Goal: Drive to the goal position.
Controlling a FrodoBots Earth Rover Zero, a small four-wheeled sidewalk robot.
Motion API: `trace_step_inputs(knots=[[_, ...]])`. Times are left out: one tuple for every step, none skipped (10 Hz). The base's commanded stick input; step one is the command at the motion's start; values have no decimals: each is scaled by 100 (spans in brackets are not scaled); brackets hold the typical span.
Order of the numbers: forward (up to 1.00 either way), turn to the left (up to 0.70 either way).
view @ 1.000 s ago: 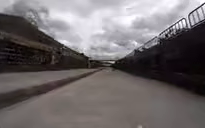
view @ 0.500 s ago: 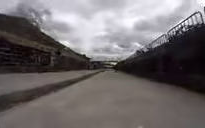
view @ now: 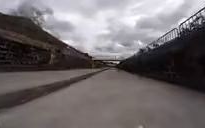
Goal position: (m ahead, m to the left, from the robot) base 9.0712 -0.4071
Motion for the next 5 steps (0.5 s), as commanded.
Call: trace_step_inputs(knots=[[100, 0], [100, 0], [100, 0], [100, 0], [100, 0]])
